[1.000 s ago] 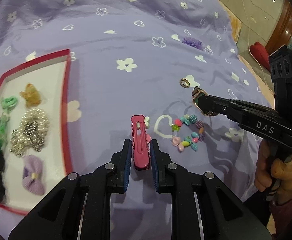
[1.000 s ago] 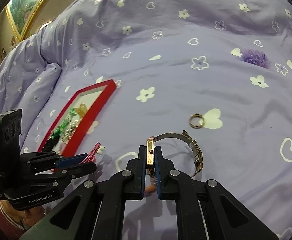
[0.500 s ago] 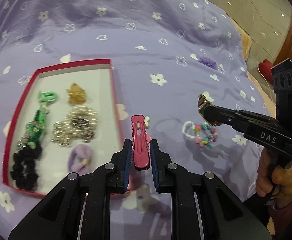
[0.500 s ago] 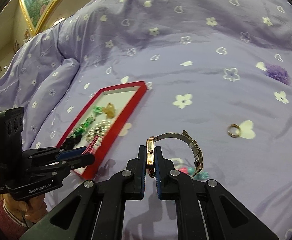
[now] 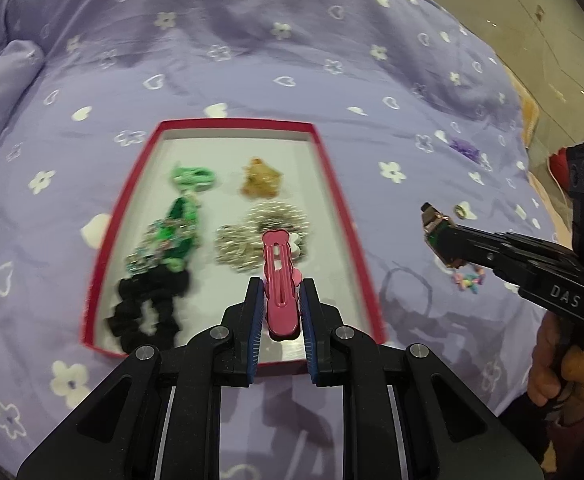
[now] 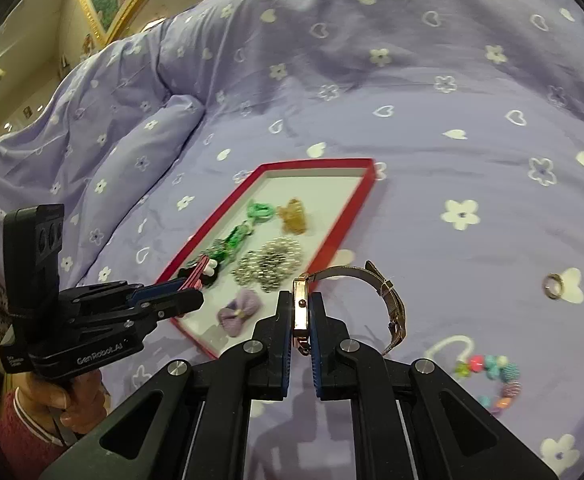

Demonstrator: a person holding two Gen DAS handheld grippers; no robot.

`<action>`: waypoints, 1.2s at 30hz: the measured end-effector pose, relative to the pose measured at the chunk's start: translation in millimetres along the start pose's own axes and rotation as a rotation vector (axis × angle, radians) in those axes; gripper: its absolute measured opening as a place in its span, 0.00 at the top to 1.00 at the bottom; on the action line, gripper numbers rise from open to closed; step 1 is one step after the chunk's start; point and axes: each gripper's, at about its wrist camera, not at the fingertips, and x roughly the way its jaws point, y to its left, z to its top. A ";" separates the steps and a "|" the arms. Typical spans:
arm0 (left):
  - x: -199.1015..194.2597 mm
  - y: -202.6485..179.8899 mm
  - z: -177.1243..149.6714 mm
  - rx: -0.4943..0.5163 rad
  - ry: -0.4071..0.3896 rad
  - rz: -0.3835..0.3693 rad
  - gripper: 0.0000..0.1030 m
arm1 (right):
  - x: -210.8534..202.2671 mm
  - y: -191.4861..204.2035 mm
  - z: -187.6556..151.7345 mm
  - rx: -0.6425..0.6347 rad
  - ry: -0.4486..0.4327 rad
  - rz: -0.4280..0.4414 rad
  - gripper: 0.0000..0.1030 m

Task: Organize jewelry
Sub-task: 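Lower the pink clip into the box lid with the left tool while the right lowers the watch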

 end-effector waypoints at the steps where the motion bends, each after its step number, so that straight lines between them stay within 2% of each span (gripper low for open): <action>1: -0.6 3.9 -0.7 -0.006 0.000 0.004 0.84 | 3.3 4.3 0.5 -0.007 0.005 0.006 0.93; 9: -1.9 34.1 -5.7 -0.043 0.004 0.043 0.84 | 20.9 29.6 4.5 -0.049 0.033 0.047 0.93; 19: 11.3 47.1 -5.1 -0.031 0.033 0.069 0.84 | 54.5 53.7 11.0 -0.088 0.090 0.074 0.93; 36: 42.7 52.1 -6.1 0.005 0.111 0.080 0.84 | 105.7 54.7 4.2 -0.100 0.213 0.072 0.93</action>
